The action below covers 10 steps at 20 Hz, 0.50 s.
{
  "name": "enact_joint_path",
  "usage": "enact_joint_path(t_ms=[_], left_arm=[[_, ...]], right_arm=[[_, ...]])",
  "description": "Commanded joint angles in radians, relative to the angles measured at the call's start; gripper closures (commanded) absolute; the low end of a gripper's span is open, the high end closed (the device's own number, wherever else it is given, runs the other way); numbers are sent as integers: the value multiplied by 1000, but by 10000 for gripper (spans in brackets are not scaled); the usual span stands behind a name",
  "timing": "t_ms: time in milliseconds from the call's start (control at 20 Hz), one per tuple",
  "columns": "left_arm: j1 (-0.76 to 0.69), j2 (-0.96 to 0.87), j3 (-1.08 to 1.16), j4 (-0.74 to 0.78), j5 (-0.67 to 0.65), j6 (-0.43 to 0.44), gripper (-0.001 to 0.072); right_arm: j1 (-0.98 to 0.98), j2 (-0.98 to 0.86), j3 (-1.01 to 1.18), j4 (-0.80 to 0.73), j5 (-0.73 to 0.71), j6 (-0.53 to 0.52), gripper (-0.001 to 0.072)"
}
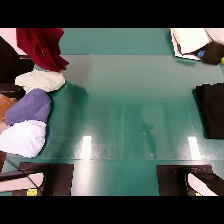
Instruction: Fold the shirts.
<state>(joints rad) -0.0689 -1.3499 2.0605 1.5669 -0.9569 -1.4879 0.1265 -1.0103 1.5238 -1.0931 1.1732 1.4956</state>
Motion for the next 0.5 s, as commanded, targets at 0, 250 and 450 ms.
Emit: enact_joint_path(t_ms=[0, 250, 450], left_arm=[[-157, 167, 10, -40, -79, 60, 683], [-452, 156, -102, -169, -146, 84, 682], [-623, 62, -271, -338, -135, 96, 473]], right_arm=[[1, 0, 153, -52, -3, -8, 696], [1, 0, 258, -85, 15, -8, 696], [1, 0, 264, -85, 42, -8, 696]])
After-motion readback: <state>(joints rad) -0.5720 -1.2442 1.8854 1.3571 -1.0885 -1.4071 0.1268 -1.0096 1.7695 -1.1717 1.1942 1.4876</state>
